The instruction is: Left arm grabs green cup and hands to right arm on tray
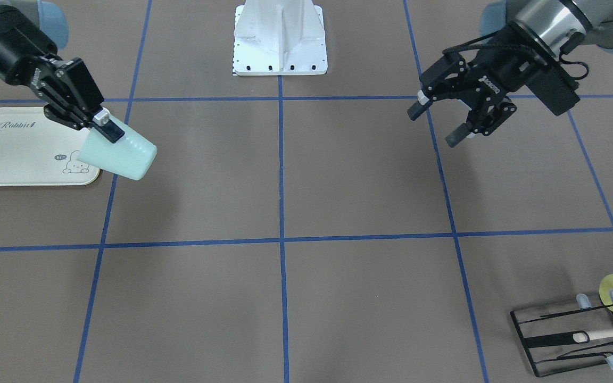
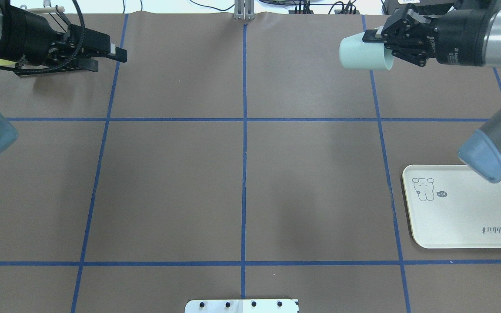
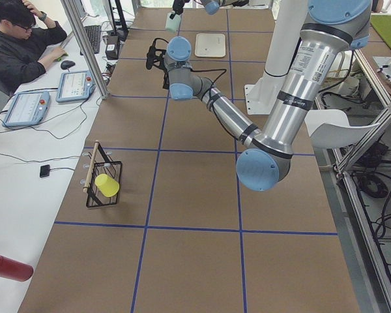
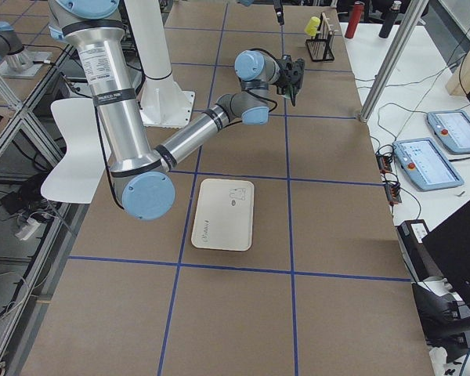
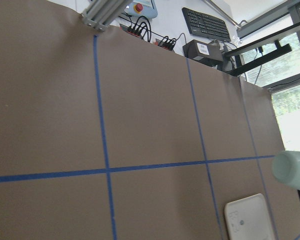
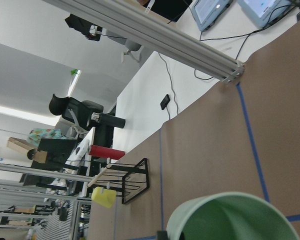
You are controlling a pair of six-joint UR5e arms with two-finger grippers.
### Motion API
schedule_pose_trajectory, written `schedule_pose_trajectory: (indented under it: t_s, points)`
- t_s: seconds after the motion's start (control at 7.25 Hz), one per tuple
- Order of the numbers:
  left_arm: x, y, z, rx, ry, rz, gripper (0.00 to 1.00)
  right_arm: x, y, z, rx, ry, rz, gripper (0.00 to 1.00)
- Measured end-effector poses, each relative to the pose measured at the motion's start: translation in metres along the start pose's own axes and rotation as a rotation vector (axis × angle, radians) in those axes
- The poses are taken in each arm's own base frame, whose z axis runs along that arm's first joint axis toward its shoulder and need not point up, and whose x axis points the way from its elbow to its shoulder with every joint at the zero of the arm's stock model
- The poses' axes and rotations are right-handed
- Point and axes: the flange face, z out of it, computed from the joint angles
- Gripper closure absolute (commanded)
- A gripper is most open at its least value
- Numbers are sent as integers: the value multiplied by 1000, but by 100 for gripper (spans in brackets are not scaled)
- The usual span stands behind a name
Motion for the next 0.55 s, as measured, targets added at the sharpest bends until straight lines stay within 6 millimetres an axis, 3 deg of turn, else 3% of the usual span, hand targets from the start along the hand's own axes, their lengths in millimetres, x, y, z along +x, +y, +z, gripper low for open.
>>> schedule_pose_trajectory:
  t_s: [0.41, 0.55]
  points:
    - [-108, -26, -46, -47, -282, 234, 0, 58, -25, -10, -2, 245, -122, 100]
    - [-150, -26, -68, -86, -355, 283, 0, 87, -28, -17, -14, 323, -168, 100]
